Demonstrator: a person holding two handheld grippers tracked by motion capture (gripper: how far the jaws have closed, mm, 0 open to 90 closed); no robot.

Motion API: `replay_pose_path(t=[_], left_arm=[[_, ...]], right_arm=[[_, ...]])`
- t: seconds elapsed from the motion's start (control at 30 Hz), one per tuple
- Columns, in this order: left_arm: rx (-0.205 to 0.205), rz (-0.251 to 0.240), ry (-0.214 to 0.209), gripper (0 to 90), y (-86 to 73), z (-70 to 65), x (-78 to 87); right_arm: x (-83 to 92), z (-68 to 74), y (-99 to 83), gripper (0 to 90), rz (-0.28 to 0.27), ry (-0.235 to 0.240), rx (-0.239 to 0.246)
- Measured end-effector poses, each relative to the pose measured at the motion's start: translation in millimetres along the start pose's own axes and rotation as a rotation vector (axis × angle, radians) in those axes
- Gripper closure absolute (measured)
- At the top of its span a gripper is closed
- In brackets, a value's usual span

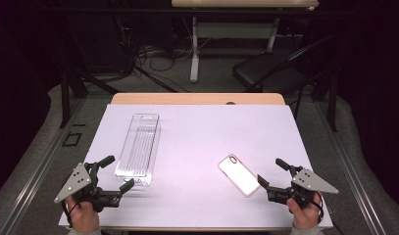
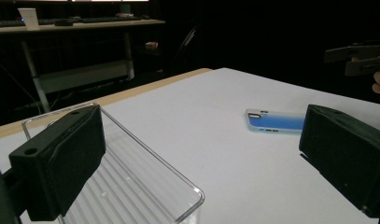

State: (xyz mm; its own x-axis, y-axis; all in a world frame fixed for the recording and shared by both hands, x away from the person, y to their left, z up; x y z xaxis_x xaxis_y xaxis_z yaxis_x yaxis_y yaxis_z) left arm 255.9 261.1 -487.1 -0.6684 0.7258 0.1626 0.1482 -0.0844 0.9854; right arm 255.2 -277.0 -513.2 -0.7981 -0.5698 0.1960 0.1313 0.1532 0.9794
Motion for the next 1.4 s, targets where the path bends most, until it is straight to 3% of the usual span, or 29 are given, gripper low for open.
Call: replay_pose_path(t=[0.2,0.4,0.73,1.13,1.4], left_arm=[[-0.008,0.01,-0.004,0.5,-0.3,0.0,-1.3],[-0.001,0.011,-0.001,0.5,-0.4,0.6,-0.7],[0.007,0.009,0.002,0.5,-0.3,1.2,0.5],[0.016,0.013,0.001,0.5,-0.9,1.4,1.8],[0.027,0.018,-0.004,0.5,-1.1,2.3,3.0]], right_arm=[[-0.7,2.1,1.0,14.2,0.021,-0.018,0.01],[-5.3,6.1,2.2,14.2,0.047,0.029,-0.003],[-10.1,8.1,3.0,13.9,0.072,0.034,-0.014],[-16.3,0.4,8.1,13.7,0.137,0.005,-0.051],[-23.1,-7.4,12.6,11.3,0.2,0.01,-0.091]])
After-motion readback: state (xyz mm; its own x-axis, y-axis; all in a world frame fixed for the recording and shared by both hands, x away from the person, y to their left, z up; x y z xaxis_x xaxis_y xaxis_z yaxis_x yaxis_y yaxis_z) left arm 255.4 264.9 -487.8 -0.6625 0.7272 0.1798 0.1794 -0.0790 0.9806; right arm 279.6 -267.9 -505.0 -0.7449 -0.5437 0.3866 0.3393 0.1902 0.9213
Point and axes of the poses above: each handheld gripper's, and its own axes: x roughly backward along the jaws, y roughly out of its top, z roughly to its left, the point moved 1 cm from there along -x, roughly forward along the jaws, and after that the axes turned 2 degrees about x, right-handed, at the moved point
